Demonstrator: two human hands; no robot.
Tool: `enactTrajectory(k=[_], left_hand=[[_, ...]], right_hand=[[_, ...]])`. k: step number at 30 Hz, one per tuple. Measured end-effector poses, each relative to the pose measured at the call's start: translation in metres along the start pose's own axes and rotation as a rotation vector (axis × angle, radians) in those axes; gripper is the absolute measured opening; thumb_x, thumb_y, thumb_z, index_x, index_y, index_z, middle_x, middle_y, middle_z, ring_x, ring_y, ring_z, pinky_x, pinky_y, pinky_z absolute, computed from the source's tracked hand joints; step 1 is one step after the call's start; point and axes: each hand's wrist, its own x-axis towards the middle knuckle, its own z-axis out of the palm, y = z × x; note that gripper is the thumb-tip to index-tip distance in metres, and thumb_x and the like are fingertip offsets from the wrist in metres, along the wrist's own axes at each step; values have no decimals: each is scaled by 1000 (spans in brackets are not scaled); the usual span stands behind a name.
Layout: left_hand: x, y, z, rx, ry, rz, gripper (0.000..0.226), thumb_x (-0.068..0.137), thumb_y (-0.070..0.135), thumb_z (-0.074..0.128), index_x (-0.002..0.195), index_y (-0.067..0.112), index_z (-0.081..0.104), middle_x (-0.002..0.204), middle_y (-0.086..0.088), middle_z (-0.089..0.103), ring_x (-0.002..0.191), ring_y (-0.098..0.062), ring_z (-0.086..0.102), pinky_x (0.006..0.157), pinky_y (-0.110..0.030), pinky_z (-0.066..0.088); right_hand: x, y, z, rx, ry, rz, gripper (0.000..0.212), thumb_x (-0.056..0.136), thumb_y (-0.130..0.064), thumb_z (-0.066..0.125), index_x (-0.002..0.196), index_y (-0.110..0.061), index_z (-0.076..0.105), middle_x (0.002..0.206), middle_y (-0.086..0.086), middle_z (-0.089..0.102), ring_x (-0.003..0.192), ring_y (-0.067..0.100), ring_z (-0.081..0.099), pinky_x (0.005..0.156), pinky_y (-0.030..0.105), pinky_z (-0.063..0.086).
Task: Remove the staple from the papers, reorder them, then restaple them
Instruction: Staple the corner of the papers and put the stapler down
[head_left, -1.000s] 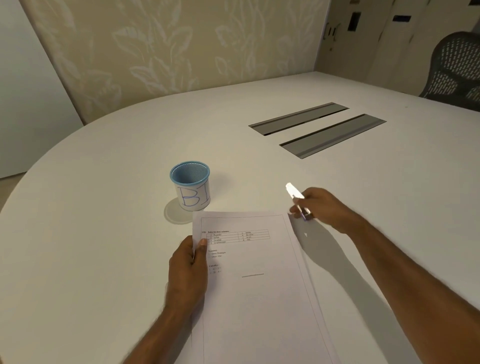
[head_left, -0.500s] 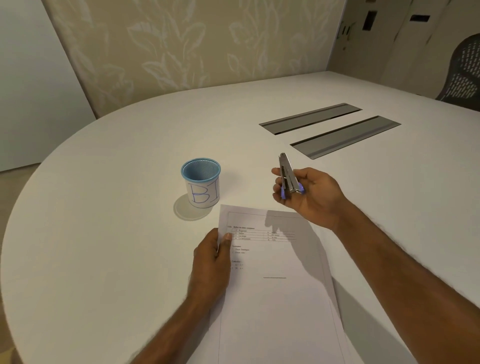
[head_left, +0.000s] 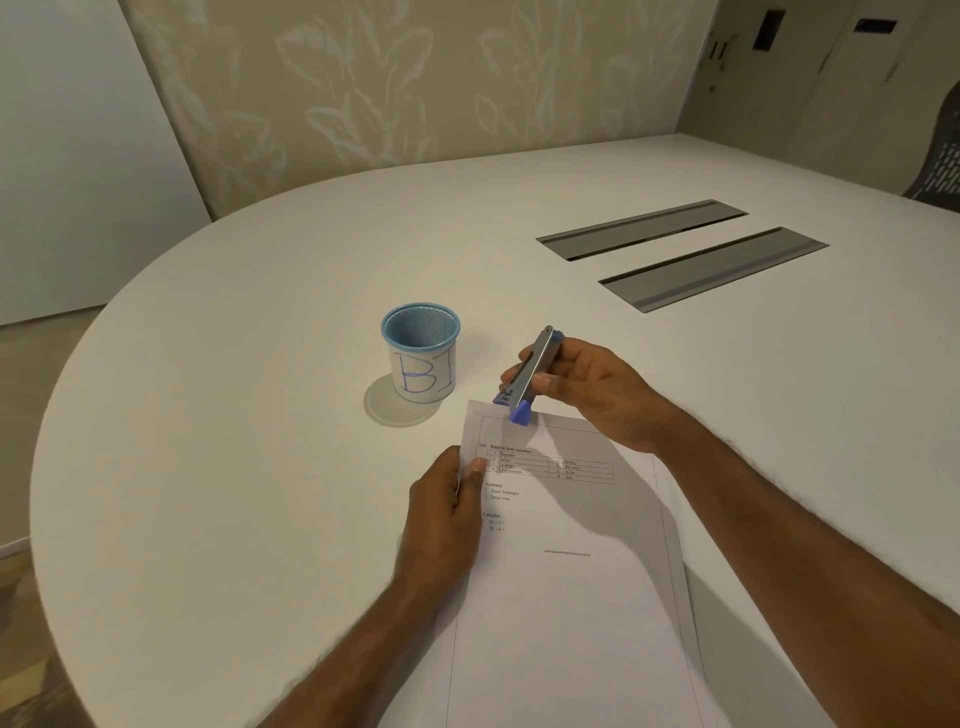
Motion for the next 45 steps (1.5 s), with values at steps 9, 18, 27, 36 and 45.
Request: enactTrajectory(k=[9,18,27,36,45], left_hand=[[1,-3,1,8,-10,19,26,100,25,47,99,4,62,95,13,69,85,-2,67,65,-11,53],[5,1,-1,-12,-28,-66,26,100,25,47,105,7,65,102,-3,74,88,-21,70,74,-34,60],[6,2,-3,-2,-27,-112,27,100,28,46,106,8,65,105,-2,73,87,-18,69,63,-14,52],[7,1,-2,19,-19,-97,25,100,28,47,110,15,65,107,3,71,82,-10,67,60,-6,51],[9,-1,0,62,-11,-111,30,99,33,46,115,16,64,115,0,71,83,-13,65,63,-9,50]], right_hand=[[5,-4,5,-146,-119,195,13,91,-26,53,103,-21,53,118,10,69,100,33,68,79,40,58],[34,-1,9,-163,-84,324,16,98,-26,46,113,-25,53,111,7,66,93,27,67,64,24,57],[46,8,9,16,-182,392,14,96,-16,50,107,-13,57,88,-1,69,84,17,66,79,31,54],[41,3,8,-235,-282,349,37,75,-17,74,102,-24,49,98,9,69,100,42,64,92,50,53],[42,8,8,-280,-326,288,31,66,-30,82,92,-23,67,105,8,74,96,40,67,87,49,57]])
